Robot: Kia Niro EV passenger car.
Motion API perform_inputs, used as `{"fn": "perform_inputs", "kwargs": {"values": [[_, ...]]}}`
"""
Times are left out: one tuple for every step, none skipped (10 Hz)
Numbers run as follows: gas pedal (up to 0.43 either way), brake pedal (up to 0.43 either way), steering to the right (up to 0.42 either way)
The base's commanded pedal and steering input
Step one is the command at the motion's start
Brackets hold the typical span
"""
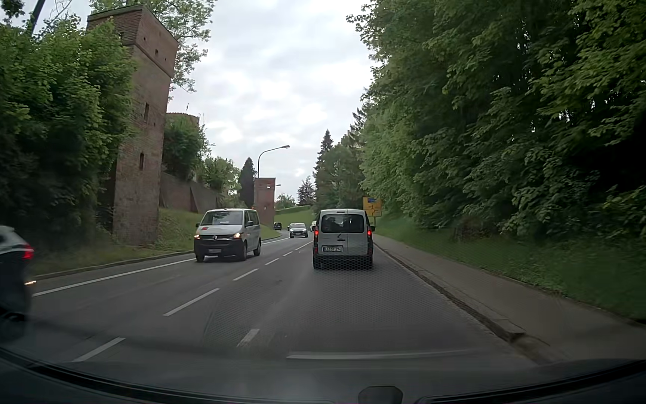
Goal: Follow the waypoints while adhering to traffic rules and regulations
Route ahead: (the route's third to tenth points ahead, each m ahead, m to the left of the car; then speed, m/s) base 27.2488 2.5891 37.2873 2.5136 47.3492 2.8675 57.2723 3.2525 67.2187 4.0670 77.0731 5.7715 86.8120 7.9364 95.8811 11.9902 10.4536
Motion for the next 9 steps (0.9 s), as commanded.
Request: {"fn": "perform_inputs", "kwargs": {"values": [[0.039,0.0,-0.006],[0.028,0.0,-0.006],[0.0,0.0,-0.005],[0.0,0.0,-0.005],[0.0,0.0,-0.003],[0.0,0.0,0.0],[0.0,0.0,0.0],[0.0,0.0,0.0],[0.0,0.0,0.0]]}}
